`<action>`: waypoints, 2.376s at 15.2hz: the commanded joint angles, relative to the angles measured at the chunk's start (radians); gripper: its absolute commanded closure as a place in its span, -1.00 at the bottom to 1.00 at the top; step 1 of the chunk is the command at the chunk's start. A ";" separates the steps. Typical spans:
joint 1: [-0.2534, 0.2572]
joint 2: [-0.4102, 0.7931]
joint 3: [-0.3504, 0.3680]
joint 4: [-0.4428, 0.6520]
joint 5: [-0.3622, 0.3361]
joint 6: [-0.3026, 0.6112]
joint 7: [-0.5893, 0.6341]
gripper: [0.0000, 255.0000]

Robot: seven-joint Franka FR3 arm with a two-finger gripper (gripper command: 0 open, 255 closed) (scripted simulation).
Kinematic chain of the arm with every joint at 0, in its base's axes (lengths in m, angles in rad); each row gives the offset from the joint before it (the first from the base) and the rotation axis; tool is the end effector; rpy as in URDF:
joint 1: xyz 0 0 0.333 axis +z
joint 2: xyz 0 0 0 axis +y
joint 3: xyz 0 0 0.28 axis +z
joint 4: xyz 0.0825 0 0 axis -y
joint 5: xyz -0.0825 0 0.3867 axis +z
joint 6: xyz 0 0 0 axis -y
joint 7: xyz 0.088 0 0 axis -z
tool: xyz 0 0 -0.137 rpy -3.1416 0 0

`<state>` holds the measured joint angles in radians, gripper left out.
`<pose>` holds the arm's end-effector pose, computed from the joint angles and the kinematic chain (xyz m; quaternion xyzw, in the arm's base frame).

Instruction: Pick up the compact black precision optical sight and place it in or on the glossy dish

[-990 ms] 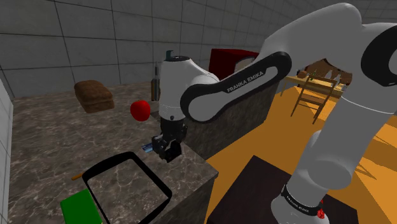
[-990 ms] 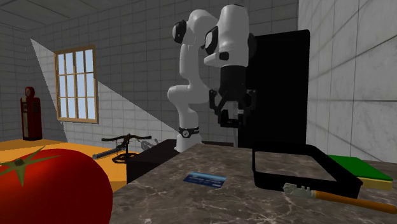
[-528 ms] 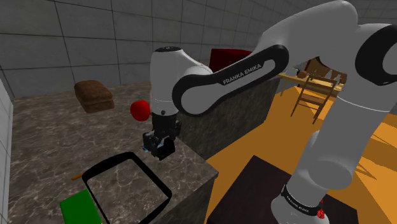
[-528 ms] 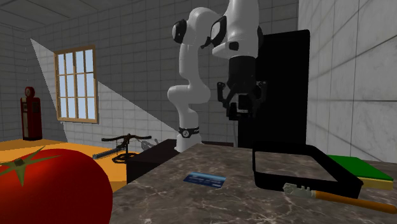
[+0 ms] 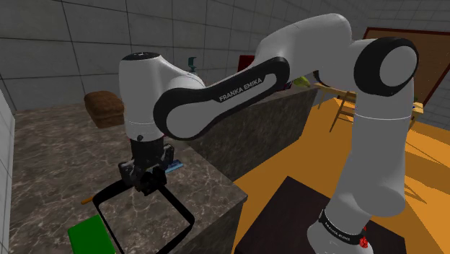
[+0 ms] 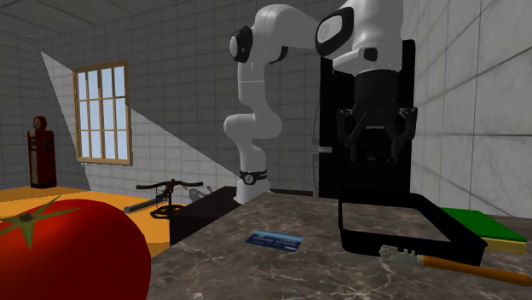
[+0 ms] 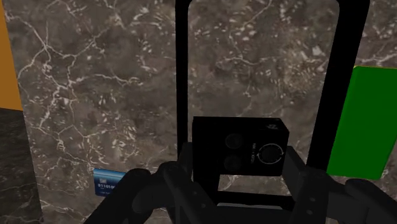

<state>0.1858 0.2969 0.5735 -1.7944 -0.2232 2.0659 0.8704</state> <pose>0.4734 0.4052 0.3437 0.9996 -0.0146 0.0235 0.0031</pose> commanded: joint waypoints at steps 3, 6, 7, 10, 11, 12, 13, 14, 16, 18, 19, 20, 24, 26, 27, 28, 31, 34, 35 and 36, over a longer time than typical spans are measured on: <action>0.042 0.078 -0.009 0.069 -0.044 -0.005 0.043 1.00; 0.045 0.093 -0.014 0.049 -0.056 0.028 0.052 1.00; 0.046 0.099 -0.016 0.043 -0.061 0.039 0.055 1.00; 0.050 0.117 -0.023 0.026 -0.074 0.071 0.064 1.00; 0.051 0.123 -0.025 0.021 -0.079 0.081 0.068 1.00; 0.054 0.134 -0.030 0.012 -0.087 0.099 0.073 1.00; 0.054 0.134 -0.030 0.012 -0.087 0.099 0.073 1.00; 0.054 0.134 -0.030 0.012 -0.087 0.099 0.073 1.00; 0.054 0.134 -0.030 0.012 -0.087 0.099 0.073 1.00; 0.054 0.134 -0.030 0.012 -0.087 0.099 0.073 1.00; 0.054 0.134 -0.030 0.012 -0.087 0.099 0.073 1.00; 0.054 0.134 -0.030 0.012 -0.087 0.099 0.073 1.00; 0.054 0.134 -0.030 0.012 -0.087 0.099 0.073 -1.00; 0.054 0.134 -0.030 0.012 -0.087 0.099 0.073 -1.00; 0.050 0.117 -0.023 0.023 -0.075 0.073 0.066 -1.00; 0.046 0.100 -0.017 0.035 -0.063 0.047 0.058 -1.00; 0.042 0.074 -0.007 0.061 -0.043 -0.001 0.046 -1.00; 0.042 0.074 -0.007 0.061 -0.043 -0.001 0.046 -1.00; 0.042 0.074 -0.007 0.061 -0.043 -0.001 0.046 -1.00; 0.042 0.074 -0.007 0.061 -0.043 -0.001 0.046 -1.00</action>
<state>0.2276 0.3707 0.5663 -1.7340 -0.2667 2.0657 0.9167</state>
